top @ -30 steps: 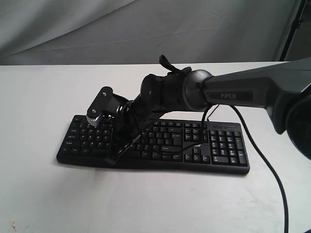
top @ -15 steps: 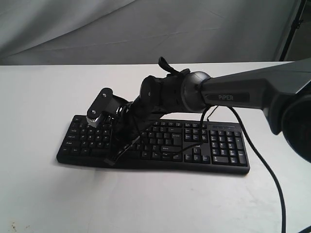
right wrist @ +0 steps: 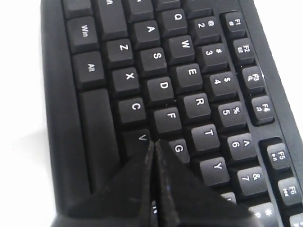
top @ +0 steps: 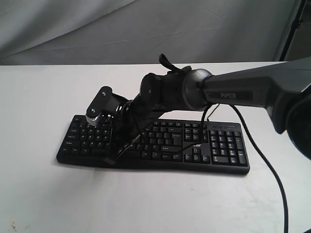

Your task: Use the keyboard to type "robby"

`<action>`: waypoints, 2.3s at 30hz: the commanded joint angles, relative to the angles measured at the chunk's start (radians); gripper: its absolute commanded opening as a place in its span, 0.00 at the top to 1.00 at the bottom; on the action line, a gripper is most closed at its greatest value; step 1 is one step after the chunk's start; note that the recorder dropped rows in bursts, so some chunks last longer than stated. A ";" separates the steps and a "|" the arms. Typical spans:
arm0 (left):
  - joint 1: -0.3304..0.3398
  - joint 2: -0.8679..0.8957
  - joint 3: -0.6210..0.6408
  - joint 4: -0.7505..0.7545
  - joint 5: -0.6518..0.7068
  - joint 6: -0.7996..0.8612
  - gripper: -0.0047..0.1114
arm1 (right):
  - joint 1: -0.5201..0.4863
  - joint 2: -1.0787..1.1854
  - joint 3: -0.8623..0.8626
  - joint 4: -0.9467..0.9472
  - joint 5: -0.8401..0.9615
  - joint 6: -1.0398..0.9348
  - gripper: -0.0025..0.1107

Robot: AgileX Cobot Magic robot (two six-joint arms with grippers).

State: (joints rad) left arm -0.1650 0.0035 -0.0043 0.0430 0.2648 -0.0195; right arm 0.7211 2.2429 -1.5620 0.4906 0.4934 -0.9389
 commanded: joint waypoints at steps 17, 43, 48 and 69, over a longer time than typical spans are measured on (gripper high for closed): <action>-0.006 -0.003 0.004 0.005 -0.005 -0.003 0.96 | -0.002 -0.042 0.001 -0.009 -0.002 -0.002 0.98; -0.006 -0.003 0.004 0.005 -0.005 -0.003 0.96 | -0.002 -0.007 0.001 -0.009 0.030 0.004 0.98; -0.006 -0.003 0.004 0.005 -0.005 -0.003 0.96 | -0.002 -0.035 0.001 -0.014 0.006 0.004 0.98; -0.006 -0.003 0.004 0.005 -0.005 -0.003 0.96 | -0.059 0.050 -0.149 -0.041 0.100 0.077 0.98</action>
State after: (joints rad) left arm -0.1650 0.0035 -0.0043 0.0430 0.2648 -0.0195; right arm 0.6727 2.2859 -1.7044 0.4656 0.5853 -0.8744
